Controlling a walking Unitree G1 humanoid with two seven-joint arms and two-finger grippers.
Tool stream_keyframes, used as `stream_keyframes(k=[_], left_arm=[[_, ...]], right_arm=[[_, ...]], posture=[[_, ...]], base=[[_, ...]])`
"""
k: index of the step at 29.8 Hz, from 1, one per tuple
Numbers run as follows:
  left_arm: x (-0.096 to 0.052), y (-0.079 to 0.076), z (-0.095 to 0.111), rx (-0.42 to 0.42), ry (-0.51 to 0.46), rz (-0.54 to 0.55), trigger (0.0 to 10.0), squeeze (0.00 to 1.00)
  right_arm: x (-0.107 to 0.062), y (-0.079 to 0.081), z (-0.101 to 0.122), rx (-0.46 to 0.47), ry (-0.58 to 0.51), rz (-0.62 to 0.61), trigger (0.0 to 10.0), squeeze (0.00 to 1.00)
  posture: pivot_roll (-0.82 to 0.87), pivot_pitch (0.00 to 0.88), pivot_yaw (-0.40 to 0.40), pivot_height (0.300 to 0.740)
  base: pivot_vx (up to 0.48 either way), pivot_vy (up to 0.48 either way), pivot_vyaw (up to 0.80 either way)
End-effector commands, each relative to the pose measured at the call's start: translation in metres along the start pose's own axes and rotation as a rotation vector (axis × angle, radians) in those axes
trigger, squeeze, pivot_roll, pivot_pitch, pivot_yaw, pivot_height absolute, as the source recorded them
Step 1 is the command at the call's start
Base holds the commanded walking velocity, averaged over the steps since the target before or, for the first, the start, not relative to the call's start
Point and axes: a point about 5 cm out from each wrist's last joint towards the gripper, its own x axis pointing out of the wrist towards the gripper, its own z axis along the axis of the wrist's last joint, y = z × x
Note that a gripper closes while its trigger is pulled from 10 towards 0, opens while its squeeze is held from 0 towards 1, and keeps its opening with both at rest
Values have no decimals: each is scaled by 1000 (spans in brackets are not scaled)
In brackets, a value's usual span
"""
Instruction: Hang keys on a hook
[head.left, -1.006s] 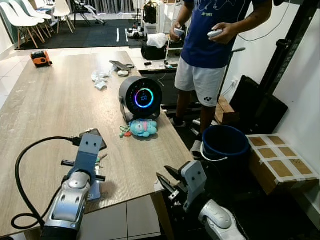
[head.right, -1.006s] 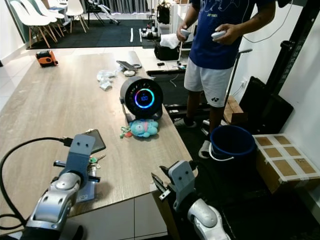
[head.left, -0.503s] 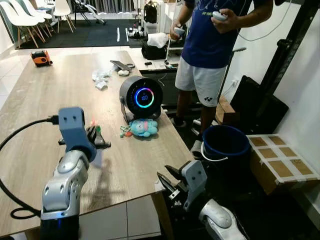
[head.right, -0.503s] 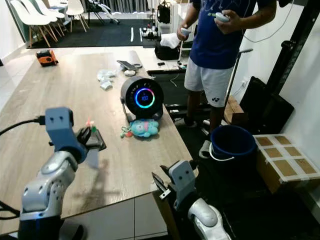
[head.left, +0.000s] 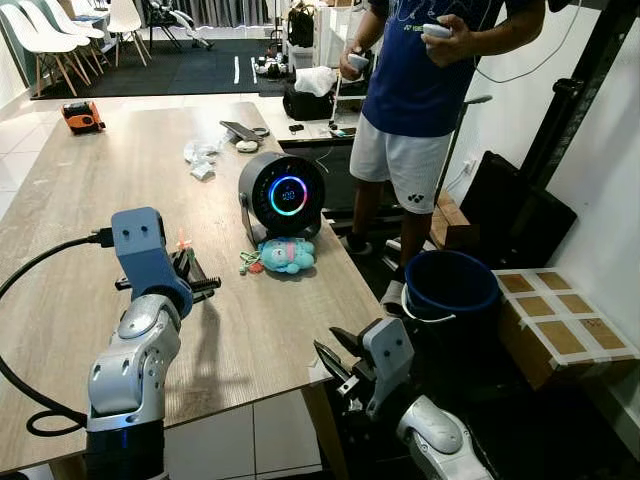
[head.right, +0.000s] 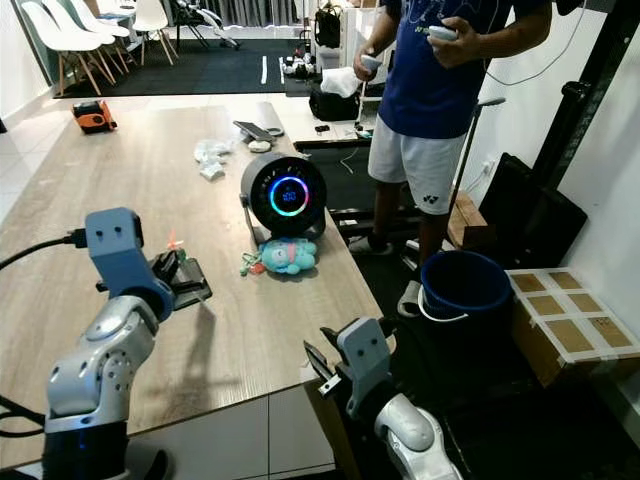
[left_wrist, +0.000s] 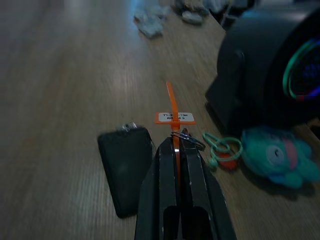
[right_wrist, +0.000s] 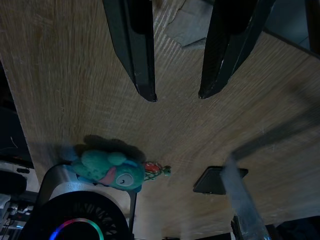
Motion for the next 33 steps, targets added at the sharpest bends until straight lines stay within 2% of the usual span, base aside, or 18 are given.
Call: stream_keyframes(k=[1, 5, 9, 14, 20, 22, 26, 28, 33], left_arm=[[-1, 5, 10, 54, -62, 29, 10000, 0], [0, 9, 22, 19, -106, 57, 10000, 0], [0, 9, 22, 27, -103, 61, 10000, 0], [-3, 2, 15, 102, -107, 25, 10000, 0], [-7, -5, 12, 139, -133, -10, 10000, 0], [-12, -10, 15, 120, -174, -57, 10000, 0], [-13, -11, 16, 110, -186, -70, 10000, 0], [-16, -19, 24, 73, -204, -150, 10000, 0], [-14, -18, 23, 117, -204, -168, 10000, 0]], right_arm=[[0, -2, 6, -3, -24, -19, 10000, 0], [2, -4, 10, -5, -38, -30, 10000, 0], [2, -4, 12, -6, -45, -37, 10000, 0], [2, -10, 15, -7, -72, -108, 10000, 0], [0, -16, 18, -14, -89, -176, 10000, 0], [-5, -26, 25, -26, -114, -259, 10000, 0], [-7, -29, 28, -29, -123, -282, 10000, 0], [-19, -50, 39, -58, -145, -376, 10000, 0], [-24, -58, 40, -72, -144, -397, 10000, 0]], posture=[[65, 157, 26, 740], [66, 156, 27, 740], [68, 156, 28, 740], [67, 157, 31, 740], [65, 157, 33, 740], [64, 157, 36, 740], [64, 157, 36, 740], [54, 154, 48, 740], [50, 153, 53, 740]], base=[[0, 0, 0], [0, 0, 0], [0, 0, 0], [0, 0, 0], [0, 0, 0], [0, 0, 0], [0, 0, 0], [0, 0, 0], [0, 0, 0]])
